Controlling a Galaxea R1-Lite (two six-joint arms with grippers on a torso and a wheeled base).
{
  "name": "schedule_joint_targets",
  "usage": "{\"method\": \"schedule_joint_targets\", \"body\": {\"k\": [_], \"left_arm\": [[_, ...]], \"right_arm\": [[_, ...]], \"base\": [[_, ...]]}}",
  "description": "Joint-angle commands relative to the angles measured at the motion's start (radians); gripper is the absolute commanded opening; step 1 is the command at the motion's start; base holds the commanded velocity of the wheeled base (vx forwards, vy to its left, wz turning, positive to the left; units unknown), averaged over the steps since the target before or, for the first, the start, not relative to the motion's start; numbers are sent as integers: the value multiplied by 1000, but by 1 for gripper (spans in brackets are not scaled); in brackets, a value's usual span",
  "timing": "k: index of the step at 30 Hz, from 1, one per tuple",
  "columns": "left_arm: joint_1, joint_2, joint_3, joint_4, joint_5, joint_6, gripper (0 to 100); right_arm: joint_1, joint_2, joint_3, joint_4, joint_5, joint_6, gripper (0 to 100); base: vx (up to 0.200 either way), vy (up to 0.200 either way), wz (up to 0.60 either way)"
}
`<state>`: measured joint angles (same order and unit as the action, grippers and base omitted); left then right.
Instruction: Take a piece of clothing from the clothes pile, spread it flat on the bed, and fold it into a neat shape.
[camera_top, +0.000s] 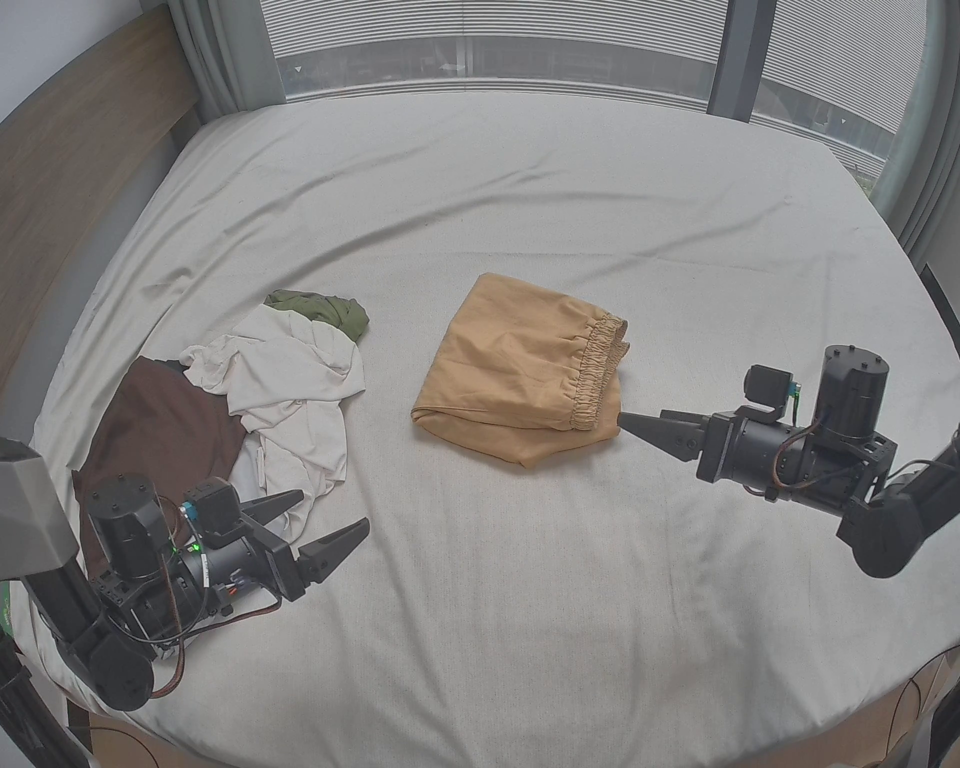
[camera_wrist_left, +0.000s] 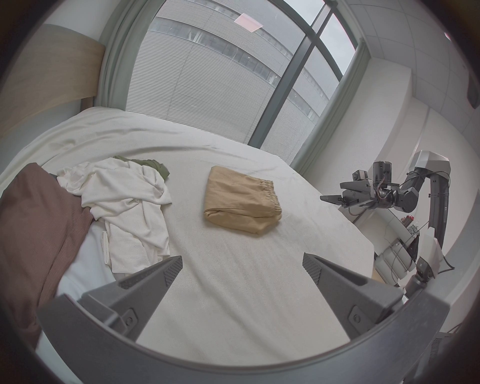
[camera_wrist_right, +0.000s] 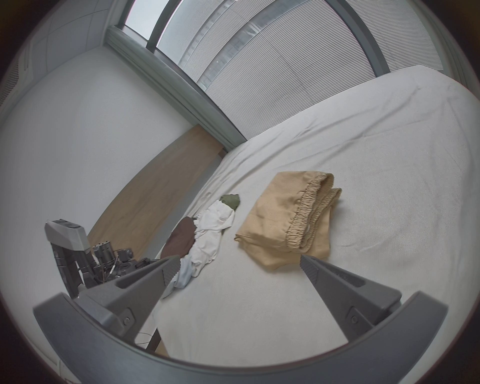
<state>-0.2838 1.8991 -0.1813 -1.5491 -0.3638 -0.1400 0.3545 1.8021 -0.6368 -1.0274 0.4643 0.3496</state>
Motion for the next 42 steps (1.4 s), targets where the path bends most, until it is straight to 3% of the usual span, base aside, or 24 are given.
{"method": "schedule_joint_targets", "body": {"k": [1, 5, 10, 16, 18, 23, 31, 34, 38, 42], "left_arm": [[-1, -81, 29, 0, -37, 16, 100], [0, -120, 72, 0, -61, 56, 100], [32, -212, 97, 0, -109, 77, 100], [64, -322, 121, 1, -116, 69, 100], [92, -404, 181, 15, -121, 73, 100], [157, -483, 181, 29, -127, 69, 100], [204, -520, 181, 67, -133, 82, 100], [236, -540, 181, 118, -167, 91, 100], [341, -640, 181, 328, -270, 197, 100], [364, -804, 181, 541, -308, 203, 100]], "right_arm": [[35, -116, 48, 9, 1, -3, 100], [67, -211, 92, 52, -3, -15, 100], [87, -369, 204, 102, -75, -34, 100], [77, -520, 302, 129, -76, -40, 100], [47, -650, 388, 196, -76, -66, 100], [3, -791, 477, 271, -76, -87, 100], [-81, -1047, 522, 486, -76, -165, 100], [-100, -1133, 522, 576, -76, -198, 100], [-186, -1339, 523, 770, -78, -225, 100], [-230, -1498, 528, 880, -76, -233, 100]], "base": [[0, 0, 0], [0, 0, 0], [0, 0, 0], [0, 0, 0], [0, 0, 0], [0, 0, 0], [0, 0, 0], [0, 0, 0], [0, 0, 0], [0, 0, 0]]}}
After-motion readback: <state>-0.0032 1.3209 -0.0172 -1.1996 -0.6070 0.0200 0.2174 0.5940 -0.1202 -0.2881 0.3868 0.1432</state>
